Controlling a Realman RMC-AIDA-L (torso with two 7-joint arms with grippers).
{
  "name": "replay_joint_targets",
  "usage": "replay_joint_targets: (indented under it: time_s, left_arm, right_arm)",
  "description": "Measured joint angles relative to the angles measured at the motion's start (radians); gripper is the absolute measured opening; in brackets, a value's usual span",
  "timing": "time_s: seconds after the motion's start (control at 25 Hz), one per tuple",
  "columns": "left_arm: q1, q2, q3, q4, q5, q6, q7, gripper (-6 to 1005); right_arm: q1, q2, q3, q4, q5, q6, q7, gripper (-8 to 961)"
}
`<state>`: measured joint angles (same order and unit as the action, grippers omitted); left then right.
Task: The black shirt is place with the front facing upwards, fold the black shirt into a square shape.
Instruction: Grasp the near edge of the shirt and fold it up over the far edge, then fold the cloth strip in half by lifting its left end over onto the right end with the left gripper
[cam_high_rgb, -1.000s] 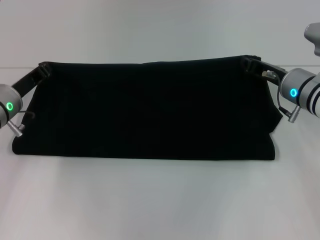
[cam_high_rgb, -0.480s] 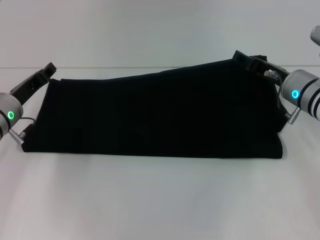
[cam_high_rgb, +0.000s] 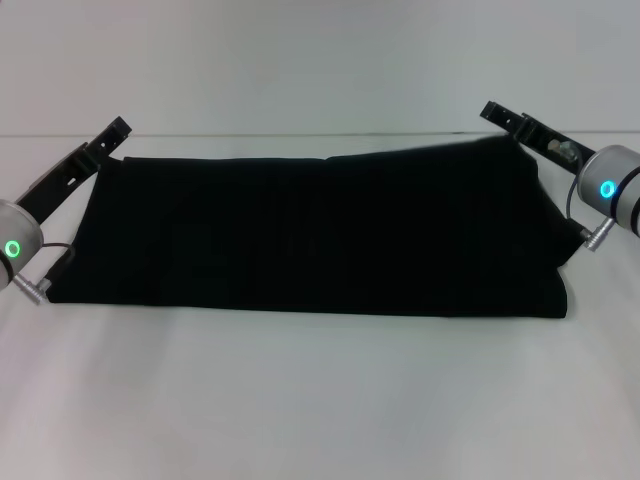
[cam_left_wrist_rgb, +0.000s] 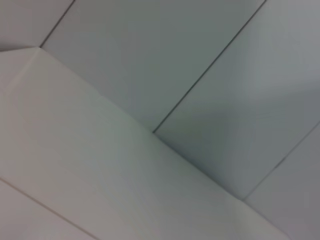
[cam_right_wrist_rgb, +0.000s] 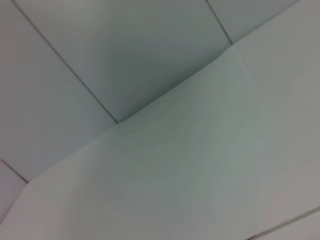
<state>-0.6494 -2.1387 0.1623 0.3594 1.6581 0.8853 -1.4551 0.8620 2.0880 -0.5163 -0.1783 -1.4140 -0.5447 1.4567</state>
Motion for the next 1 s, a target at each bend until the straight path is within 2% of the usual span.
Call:
replay_joint_targets:
  time_s: [0.08,0.24,0.4,0.48,0.6,0.84,0.96,1.0]
  left_arm:
    - [0.014,0.006,0.003,0.0,0.006,0.042,-0.023,873]
    - [0.045,0.013,0.024,0.0,0.004,0.108,-0.045,882]
    - [0.075,0.021,0.033,0.001,0.007,0.18,-0.058,886]
    - [0.101,0.033,0.061,0.004,0.01,0.233,-0.1,886]
    - [0.143,0.069,0.125,0.009,0.012,0.305,-0.217,886]
    - [0.227,0.175,0.276,0.026,0.028,0.401,-0.505,887]
    - [0.251,0.199,0.321,0.084,0.1,0.403,-0.642,887]
    - [0.253,0.205,0.322,0.113,0.162,0.401,-0.713,887]
  right_arm:
    - [-0.013,-0.003,-0.016,-0.009,-0.001,-0.019,0.04,899]
    - [-0.058,-0.015,-0.066,-0.037,0.0,-0.12,0.146,900]
    - [-0.116,-0.005,-0.073,-0.087,0.005,-0.224,0.169,900]
    - [-0.155,-0.005,-0.084,-0.1,-0.002,-0.307,0.169,900]
    - [-0.212,-0.021,-0.121,-0.101,-0.037,-0.446,0.175,899]
    - [-0.303,-0.072,-0.192,-0.115,-0.172,-0.687,0.178,900]
    - [-0.328,-0.096,-0.195,-0.116,-0.245,-0.747,0.185,900]
    - [-0.332,-0.105,-0.195,-0.117,-0.267,-0.756,0.193,900]
